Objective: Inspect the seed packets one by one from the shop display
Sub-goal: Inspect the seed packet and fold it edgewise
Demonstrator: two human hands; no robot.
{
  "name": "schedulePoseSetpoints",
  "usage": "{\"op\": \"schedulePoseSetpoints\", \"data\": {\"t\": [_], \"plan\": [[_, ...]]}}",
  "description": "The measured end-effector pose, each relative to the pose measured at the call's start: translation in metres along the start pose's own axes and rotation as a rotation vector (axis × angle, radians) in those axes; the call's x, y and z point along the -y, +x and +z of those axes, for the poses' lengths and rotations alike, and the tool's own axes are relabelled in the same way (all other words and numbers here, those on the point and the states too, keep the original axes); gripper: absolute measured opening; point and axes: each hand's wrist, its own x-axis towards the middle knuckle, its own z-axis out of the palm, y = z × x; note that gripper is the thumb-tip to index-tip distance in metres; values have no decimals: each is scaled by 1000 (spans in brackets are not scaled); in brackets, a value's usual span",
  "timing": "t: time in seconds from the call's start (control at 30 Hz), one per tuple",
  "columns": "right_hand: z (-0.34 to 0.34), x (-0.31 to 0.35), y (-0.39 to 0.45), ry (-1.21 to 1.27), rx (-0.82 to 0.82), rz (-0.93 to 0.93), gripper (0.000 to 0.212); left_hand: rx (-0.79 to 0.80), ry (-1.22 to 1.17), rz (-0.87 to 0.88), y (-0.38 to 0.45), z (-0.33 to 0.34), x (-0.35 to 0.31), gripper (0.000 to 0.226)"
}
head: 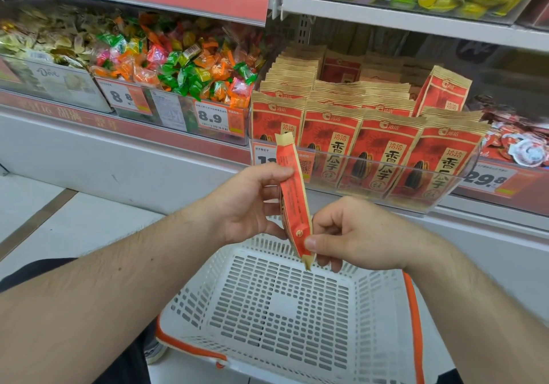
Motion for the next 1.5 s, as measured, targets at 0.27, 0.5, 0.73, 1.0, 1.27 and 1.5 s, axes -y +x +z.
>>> {"op": "schedulePoseSetpoints", "data": {"t": [0.27, 0.5, 0.73, 1.0, 1.27, 1.5], "plan": [[22, 8, 12, -358, -482, 71, 51, -100, 132, 85, -6, 9, 7, 61], [37, 10, 18, -322, -523, 32, 44, -146, 252, 58, -12, 17, 8, 52], [45, 6, 23, -537, -640, 4, 34, -188, 307, 107, -12, 24, 12, 36], [31, -1, 24, -260, -571, -78, 38, -237, 330, 220, -11, 20, 13, 25], [2, -21, 24, 298, -571, 55, 23, -80, 259, 225, -12, 12, 5, 23], [1, -18, 20, 525, -456, 12, 3, -30, 216, 218, -10, 9, 6, 49]]}}
